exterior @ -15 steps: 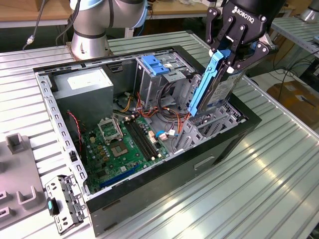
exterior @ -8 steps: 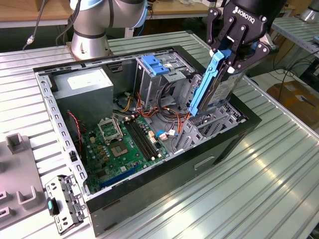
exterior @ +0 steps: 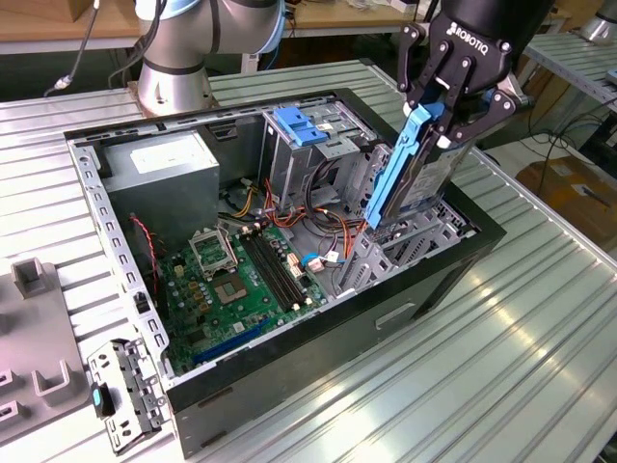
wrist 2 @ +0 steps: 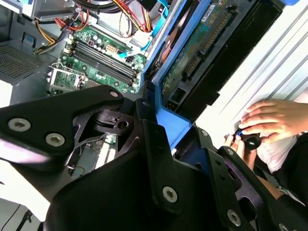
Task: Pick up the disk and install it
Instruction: 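Insert the disk into the insertion slot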
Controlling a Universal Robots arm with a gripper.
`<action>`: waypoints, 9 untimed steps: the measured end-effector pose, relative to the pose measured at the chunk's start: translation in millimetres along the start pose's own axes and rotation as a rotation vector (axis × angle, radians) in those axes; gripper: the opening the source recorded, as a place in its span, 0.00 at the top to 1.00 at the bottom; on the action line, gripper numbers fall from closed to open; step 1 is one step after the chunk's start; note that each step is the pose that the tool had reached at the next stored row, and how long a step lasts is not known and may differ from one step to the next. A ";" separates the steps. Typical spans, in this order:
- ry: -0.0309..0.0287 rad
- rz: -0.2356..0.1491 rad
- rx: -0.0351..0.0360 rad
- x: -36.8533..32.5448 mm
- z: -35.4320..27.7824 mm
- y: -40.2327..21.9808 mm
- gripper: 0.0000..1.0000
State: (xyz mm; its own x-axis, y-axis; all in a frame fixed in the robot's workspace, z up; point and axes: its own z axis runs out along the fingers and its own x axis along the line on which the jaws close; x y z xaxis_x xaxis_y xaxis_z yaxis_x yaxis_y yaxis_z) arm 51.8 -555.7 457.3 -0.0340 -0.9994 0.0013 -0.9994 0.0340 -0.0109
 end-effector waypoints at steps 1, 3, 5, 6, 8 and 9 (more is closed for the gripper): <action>0.0001 0.000 0.0000 0.3 1.1 -0.4 0.63; 0.0001 0.000 0.0000 1.7 3.8 -2.1 0.63; 0.0004 0.001 -0.0001 1.8 6.8 -2.4 0.63; 0.0003 0.001 -0.0001 1.8 8.2 -2.6 0.63; 0.0001 0.001 0.0000 2.0 11.2 -3.0 0.63; 0.0002 0.001 0.0000 2.3 12.0 -3.1 0.63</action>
State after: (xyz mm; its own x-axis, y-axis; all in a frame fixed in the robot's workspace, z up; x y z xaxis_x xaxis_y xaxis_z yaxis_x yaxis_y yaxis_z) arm 54.9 -558.1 445.3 -0.0349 -0.9994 0.0015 -0.9993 0.0349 -0.0109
